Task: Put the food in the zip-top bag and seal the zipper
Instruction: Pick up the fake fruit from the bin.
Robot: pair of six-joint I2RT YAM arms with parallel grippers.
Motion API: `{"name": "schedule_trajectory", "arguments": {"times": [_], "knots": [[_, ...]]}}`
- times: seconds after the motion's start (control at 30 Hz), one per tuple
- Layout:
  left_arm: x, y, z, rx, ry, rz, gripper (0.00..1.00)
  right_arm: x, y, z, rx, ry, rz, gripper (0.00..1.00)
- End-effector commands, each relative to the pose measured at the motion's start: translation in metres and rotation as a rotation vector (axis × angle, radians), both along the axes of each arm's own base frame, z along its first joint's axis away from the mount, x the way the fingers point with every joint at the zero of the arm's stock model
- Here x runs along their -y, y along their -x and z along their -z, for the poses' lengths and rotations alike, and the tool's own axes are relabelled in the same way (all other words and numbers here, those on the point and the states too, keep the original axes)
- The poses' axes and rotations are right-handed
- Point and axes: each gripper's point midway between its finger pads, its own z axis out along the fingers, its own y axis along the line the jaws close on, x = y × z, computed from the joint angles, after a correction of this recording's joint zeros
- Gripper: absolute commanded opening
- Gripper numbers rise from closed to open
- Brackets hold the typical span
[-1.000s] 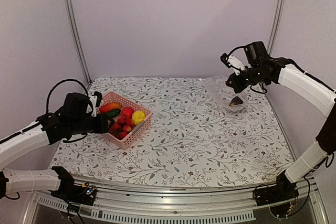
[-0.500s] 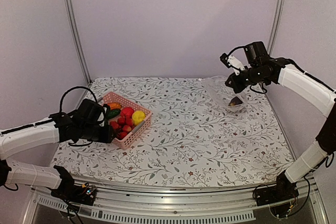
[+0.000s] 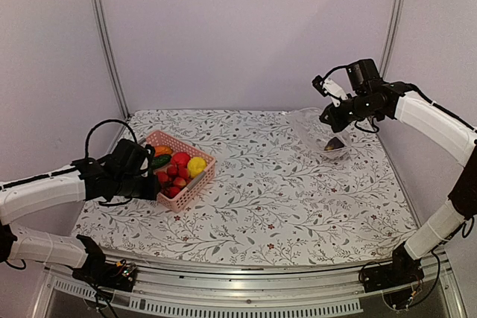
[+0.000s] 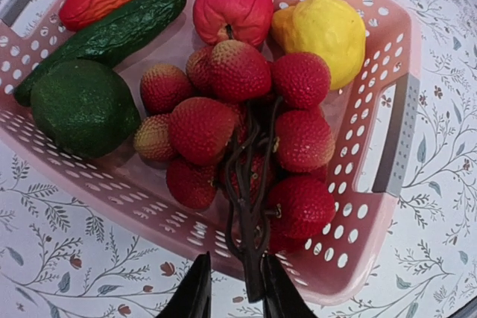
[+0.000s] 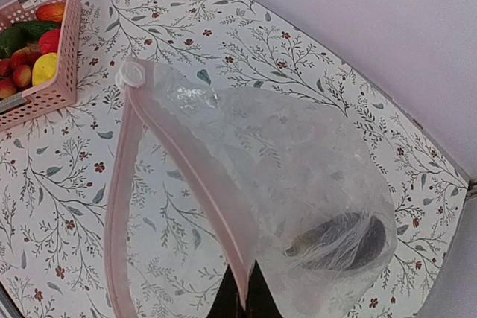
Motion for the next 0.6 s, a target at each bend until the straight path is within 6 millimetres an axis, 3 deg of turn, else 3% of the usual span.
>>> {"name": "schedule_trajectory", "arguments": {"times": [0.0,0.2,0.4,0.57], "knots": [[0.008,-0.01,-0.019,0.067,0.026,0.014,0.22,-0.005,0.001,0.006,-0.012,-0.012,-0.009,0.0],[0.01,-0.013,-0.025,0.105,0.033,0.026,0.18,-0.005,0.002,0.009,-0.019,-0.008,-0.011,0.0],[0.013,-0.024,-0.04,0.161,0.026,0.038,0.01,-0.004,0.001,0.009,-0.015,-0.003,-0.011,0.0],[0.023,-0.031,-0.061,0.188,0.044,0.067,0.0,-0.005,0.004,0.005,-0.01,0.005,-0.02,0.0]]}}
